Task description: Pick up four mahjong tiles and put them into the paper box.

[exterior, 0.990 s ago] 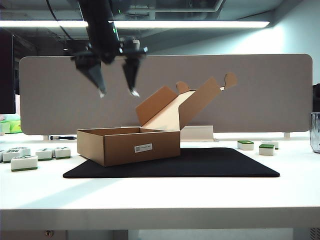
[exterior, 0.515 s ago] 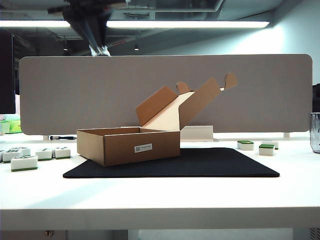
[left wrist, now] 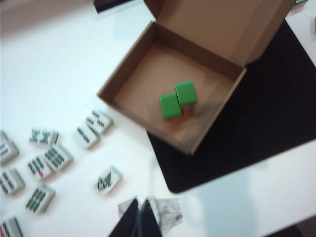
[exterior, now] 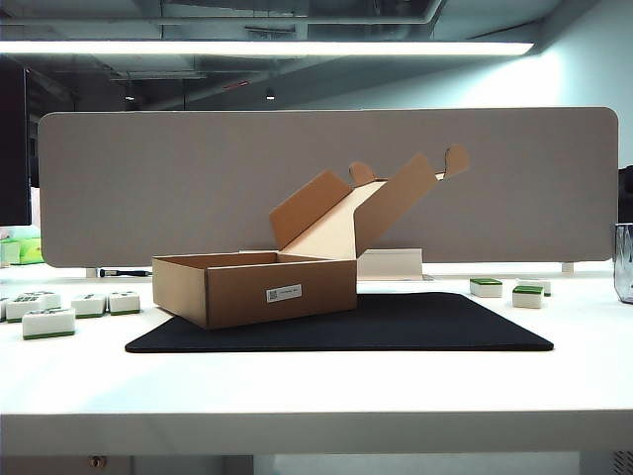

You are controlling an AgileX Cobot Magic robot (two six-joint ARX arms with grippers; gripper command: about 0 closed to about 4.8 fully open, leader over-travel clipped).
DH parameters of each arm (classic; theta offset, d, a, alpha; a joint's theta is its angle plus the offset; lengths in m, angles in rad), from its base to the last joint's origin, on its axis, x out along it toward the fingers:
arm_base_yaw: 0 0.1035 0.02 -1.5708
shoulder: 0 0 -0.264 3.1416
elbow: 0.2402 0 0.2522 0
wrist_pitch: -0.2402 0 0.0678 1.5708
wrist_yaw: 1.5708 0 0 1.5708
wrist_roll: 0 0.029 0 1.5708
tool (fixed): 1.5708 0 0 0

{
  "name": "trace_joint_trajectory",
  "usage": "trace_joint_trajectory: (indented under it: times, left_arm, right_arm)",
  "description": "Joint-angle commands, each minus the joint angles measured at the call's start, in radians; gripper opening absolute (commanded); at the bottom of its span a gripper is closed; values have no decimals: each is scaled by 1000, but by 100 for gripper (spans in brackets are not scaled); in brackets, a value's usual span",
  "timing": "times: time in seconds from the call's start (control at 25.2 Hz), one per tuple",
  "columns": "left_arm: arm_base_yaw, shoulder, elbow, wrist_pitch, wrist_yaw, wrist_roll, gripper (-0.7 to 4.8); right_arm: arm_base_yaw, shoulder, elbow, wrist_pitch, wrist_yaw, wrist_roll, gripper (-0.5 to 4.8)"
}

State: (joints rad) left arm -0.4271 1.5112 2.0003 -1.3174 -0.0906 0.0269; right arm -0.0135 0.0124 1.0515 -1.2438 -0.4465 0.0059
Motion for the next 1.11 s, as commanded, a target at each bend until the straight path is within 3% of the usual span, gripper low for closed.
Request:
trace_joint_trajectory:
  times: [0.04, 0.4, 0.55, 0.67, 0.91, 1.11]
  left_arm:
    - [0, -53, 2, -109, -3, -51, -6]
    - [-1, -254, -5, -116, -12, -69, -6]
    - [-1, -330, -6, -116, -189, -69, -6]
    - [-1, -372, -37, -108, -214, -69, -6]
    - [-1, -559, -327, 50, -235, -69, -6]
    - [-2, -799, -735, 326, -223, -100, -6]
  right_arm:
    - [0, -13, 3, 14, -5, -3, -1]
    - [0, -13, 3, 14, -1, -3, -1]
    - [0, -13, 3, 14, -1, -3, -1]
    - [0, -13, 3, 14, -1, -3, -1]
    - [0, -13, 3, 14, -1, -3, -1]
    - [0, -13, 3, 14, -1, -3, -1]
